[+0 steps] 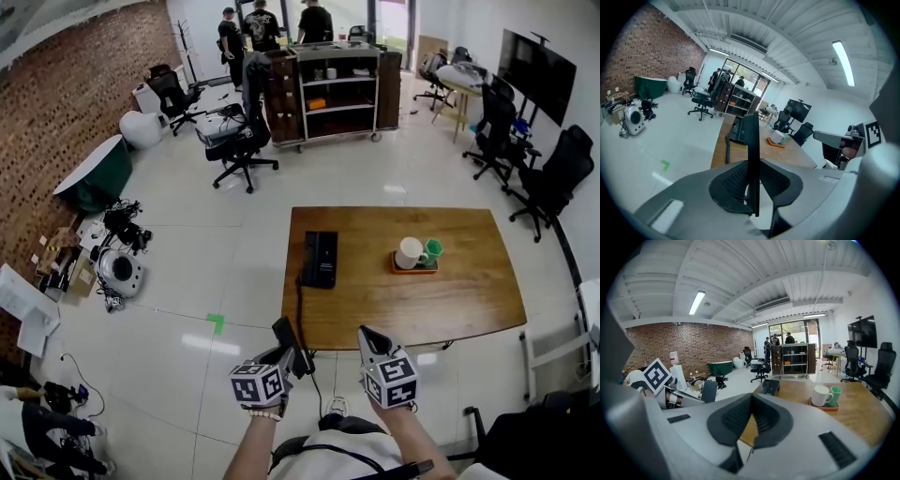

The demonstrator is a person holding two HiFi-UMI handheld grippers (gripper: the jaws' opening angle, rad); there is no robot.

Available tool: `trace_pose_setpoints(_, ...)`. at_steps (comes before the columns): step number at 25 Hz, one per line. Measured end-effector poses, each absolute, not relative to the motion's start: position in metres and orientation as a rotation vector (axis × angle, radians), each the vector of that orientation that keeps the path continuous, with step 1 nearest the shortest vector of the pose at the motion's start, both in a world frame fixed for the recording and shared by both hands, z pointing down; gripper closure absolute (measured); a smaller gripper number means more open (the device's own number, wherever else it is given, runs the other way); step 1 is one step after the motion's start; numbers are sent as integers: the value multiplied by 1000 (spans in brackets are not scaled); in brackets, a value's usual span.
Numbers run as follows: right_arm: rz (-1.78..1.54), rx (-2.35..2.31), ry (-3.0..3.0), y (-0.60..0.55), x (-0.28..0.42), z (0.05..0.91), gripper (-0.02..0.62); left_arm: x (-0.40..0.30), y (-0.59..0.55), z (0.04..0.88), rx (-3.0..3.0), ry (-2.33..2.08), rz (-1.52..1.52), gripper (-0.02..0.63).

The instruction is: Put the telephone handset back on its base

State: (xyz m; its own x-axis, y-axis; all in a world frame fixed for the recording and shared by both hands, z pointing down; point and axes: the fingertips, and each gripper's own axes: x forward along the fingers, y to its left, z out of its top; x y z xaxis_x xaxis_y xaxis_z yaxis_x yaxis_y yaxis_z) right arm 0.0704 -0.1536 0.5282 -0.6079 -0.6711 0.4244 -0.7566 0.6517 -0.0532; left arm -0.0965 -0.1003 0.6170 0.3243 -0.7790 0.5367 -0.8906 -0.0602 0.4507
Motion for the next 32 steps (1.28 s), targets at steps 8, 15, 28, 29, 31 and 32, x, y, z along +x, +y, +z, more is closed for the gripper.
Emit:
trace_pose_setpoints(8, 328, 1099, -2531, -196, 61, 526, 592, -98, -136, 620, 1863, -1410, 211, 538)
trace_pose_setpoints(15, 352, 1123, -2503, -215, 55, 536, 592, -104, -169, 633, 1896, -1244, 204, 538)
trace_pose_setpoints(28, 444, 1269, -2430, -274, 28, 550, 592, -104, -253, 647, 2052, -843, 301, 540)
trace_pose_setpoints(29, 446, 1275, -2427, -278, 25, 551, 592, -105, -260, 648, 2065, -810, 306, 539)
trace_pose_setpoints(31, 446, 1285, -2421, -287, 17, 552, 592, -107, -276, 651, 2084, -749, 310, 539)
trace_pose_setpoints(32, 446, 1289, -2418, -291, 13, 553, 592, -108, -283, 651, 2093, -713, 308, 540)
